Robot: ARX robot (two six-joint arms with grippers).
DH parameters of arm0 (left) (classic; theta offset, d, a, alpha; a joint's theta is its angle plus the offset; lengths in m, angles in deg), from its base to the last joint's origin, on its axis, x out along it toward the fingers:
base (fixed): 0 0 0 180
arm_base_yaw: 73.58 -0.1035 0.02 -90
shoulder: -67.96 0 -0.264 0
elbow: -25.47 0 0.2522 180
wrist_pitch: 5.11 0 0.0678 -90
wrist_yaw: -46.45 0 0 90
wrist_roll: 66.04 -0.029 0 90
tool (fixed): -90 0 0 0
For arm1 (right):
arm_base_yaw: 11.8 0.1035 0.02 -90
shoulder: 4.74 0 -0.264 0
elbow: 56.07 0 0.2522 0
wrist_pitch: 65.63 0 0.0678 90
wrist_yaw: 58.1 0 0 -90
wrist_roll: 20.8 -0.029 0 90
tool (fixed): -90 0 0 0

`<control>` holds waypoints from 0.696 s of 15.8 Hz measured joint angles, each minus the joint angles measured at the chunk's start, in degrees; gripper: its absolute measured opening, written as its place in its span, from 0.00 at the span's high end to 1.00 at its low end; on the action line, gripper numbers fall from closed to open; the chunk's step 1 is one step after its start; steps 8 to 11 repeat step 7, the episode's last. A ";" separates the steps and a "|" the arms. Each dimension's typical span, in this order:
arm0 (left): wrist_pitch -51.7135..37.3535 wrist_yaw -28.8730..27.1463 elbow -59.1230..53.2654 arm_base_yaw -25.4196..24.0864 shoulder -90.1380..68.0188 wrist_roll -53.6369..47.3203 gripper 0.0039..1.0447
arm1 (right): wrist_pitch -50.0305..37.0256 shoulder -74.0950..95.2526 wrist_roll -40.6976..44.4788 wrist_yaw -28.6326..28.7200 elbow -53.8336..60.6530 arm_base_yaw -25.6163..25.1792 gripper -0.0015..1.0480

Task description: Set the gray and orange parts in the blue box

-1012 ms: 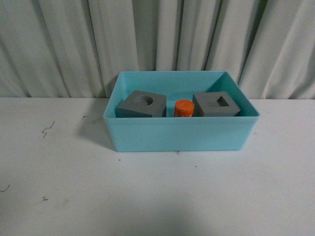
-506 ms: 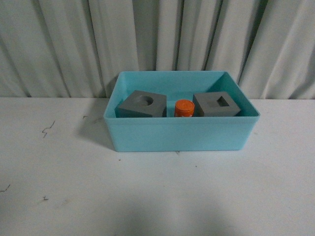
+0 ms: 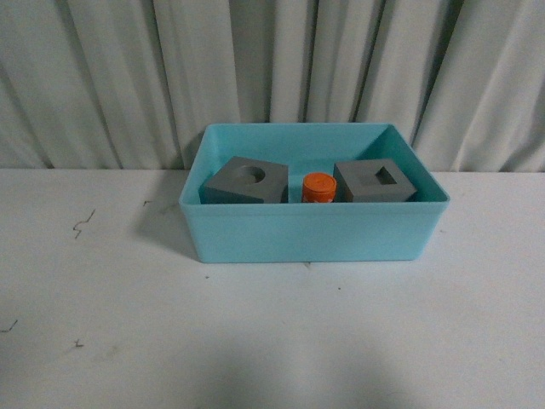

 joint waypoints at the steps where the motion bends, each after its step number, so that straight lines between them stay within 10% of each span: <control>1: 0.00 0.00 0.00 0.00 0.00 0.00 0.06 | 0.00 0.00 0.00 0.00 0.00 0.00 0.06; 11: 0.00 0.00 0.00 0.00 0.00 0.00 0.06 | 0.00 0.00 0.00 0.00 0.00 0.00 0.06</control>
